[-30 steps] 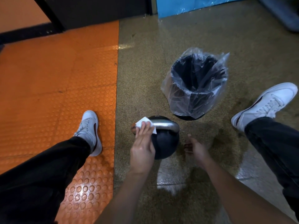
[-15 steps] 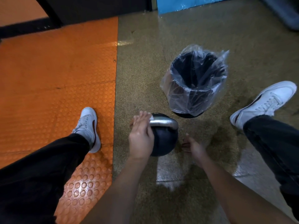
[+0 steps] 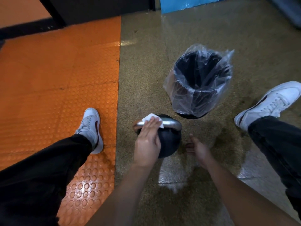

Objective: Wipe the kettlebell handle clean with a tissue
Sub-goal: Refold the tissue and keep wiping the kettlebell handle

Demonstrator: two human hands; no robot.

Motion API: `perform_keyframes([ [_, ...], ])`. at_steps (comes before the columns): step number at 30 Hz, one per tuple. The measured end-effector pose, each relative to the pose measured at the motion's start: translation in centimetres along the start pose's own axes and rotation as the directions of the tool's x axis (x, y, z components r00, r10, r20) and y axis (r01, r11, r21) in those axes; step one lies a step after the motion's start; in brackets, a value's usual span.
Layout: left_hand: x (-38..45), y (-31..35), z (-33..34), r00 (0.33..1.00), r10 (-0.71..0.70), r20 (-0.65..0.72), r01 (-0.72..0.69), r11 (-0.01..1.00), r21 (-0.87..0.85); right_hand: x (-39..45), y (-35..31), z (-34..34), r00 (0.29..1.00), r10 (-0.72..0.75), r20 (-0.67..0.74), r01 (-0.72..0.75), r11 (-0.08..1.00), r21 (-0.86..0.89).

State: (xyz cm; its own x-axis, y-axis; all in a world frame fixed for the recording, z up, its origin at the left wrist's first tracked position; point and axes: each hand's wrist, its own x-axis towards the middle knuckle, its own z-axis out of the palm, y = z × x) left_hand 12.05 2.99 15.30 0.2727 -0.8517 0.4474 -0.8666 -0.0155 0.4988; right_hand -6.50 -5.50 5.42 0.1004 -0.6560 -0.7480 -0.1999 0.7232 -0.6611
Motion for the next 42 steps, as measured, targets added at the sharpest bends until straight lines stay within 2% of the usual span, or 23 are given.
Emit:
perform_keyframes([
  [2,-0.2,-1.2,-0.3,0.995,-0.091,-0.048,0.091,0.996,-0.001,0.0,-0.2,-0.3,1.000,-0.002,-0.010,0.002,0.999,0.048],
  [5,1.7,-1.6,0.1,0.980,-0.182,-0.080,0.183,0.983,-0.001,0.2,0.4,0.1,1.000,0.009,-0.001,-0.009,1.000,0.002],
  [9,1.2,0.2,0.8,0.994,-0.082,-0.073,0.082,0.997,-0.004,0.5,0.7,0.4,1.000,0.018,0.003,-0.018,1.000,-0.004],
  [13,-1.9,0.2,0.8,0.958,-0.197,-0.208,0.188,0.980,-0.064,0.8,0.6,-0.2,1.000,-0.010,-0.015,0.011,0.999,0.049],
  [14,-2.0,0.5,1.0,0.927,-0.265,-0.267,0.250,0.964,-0.087,0.8,0.8,-0.2,1.000,-0.006,-0.021,0.007,0.999,0.044],
  [16,-1.2,1.9,1.9,0.803,-0.484,-0.347,0.429,0.875,-0.226,0.9,1.4,-0.1,1.000,0.014,-0.026,-0.014,1.000,0.003],
  [18,0.1,3.9,2.7,0.684,-0.645,-0.341,0.523,0.760,-0.386,1.1,1.7,0.1,0.999,0.039,-0.021,-0.040,0.999,-0.018],
  [21,0.9,5.7,3.9,0.640,-0.691,-0.335,0.539,0.715,-0.445,1.6,1.5,-0.1,0.998,0.054,-0.034,-0.053,0.998,0.027],
  [24,0.6,5.4,4.1,0.566,-0.754,-0.334,0.592,0.654,-0.472,1.9,1.5,-0.5,0.999,0.040,-0.034,-0.040,0.999,0.009],
  [25,0.5,5.2,4.0,0.556,-0.758,-0.340,0.596,0.649,-0.472,2.0,1.6,-0.5,0.999,0.043,-0.032,-0.044,0.999,-0.001],
  [28,0.7,5.3,3.7,0.594,-0.728,-0.343,0.570,0.681,-0.459,1.9,1.7,-0.3,0.998,0.060,-0.020,-0.060,0.998,0.009],
  [31,0.6,5.7,3.9,0.603,-0.738,-0.303,0.593,0.669,-0.448,2.1,1.7,-0.2,0.998,0.066,-0.023,-0.065,0.997,0.043],
  [36,0.1,4.3,3.7,0.505,-0.795,-0.335,0.614,0.604,-0.508,2.0,1.9,-0.1,0.997,0.066,-0.041,-0.066,0.998,0.005],
  [40,0.0,5.7,3.9,0.602,-0.734,-0.314,0.571,0.671,-0.473,2.2,1.8,0.1,0.996,0.082,-0.036,-0.080,0.995,0.060],
  [42,0.0,5.6,3.9,0.596,-0.749,-0.290,0.593,0.654,-0.469,2.0,1.7,0.1,0.997,0.069,-0.025,-0.068,0.996,0.053],
])
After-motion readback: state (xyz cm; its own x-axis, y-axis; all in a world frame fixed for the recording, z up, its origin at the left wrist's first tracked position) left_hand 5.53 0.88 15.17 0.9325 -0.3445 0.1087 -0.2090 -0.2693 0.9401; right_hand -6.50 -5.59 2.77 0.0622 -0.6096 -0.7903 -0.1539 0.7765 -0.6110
